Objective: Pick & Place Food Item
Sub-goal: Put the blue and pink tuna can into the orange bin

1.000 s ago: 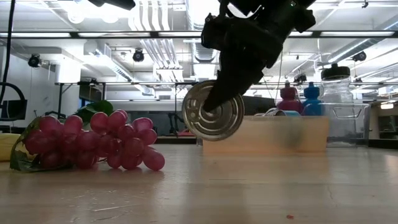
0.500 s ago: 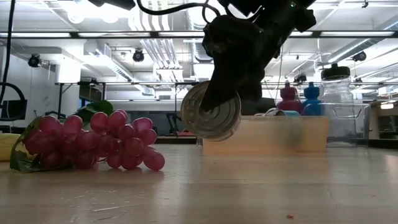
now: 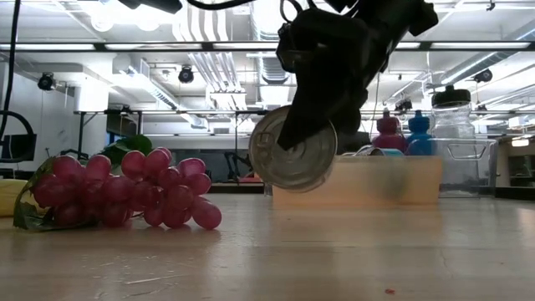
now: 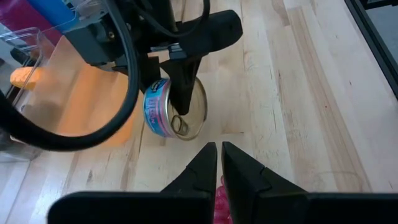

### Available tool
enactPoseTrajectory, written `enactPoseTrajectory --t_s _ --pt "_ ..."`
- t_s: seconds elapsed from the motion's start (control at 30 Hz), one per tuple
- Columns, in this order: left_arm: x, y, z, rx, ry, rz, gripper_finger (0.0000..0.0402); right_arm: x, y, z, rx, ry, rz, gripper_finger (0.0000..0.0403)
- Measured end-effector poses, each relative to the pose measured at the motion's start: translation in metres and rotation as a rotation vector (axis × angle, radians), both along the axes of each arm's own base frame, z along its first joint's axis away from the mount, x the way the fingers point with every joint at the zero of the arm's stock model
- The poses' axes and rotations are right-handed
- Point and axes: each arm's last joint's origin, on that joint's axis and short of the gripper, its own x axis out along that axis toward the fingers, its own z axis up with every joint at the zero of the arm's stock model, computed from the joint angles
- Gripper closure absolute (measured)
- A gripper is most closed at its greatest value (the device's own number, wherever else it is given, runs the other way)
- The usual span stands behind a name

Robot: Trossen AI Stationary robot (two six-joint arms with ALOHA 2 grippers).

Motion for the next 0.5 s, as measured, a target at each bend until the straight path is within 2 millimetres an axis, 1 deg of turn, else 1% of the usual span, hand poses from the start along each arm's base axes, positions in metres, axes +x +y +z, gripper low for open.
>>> enactPoseTrajectory --t_s 0.17,0.33,0.43,0.5 --pt "0.000 0.000 0.000 0.000 0.000 0.000 0.0373 -0.003 0.001 0.008 -0.009 -0.013 -0.008 0.0223" --pt "0.000 0.000 0.000 0.000 0.000 0.000 0.0373 -0.015 -0.002 0.033 -0.029 -0.024 -0.035 0.0223" --pt "0.000 0.000 0.000 0.000 0.000 0.000 0.0373 -0.027 -0.007 0.048 -0.041 -0.015 -0.094 0.0223" --pt "0.000 0.000 0.000 0.000 0.000 0.000 0.0373 -0.034 -0.011 0.057 -0.058 -0.028 -0.170 0.0223"
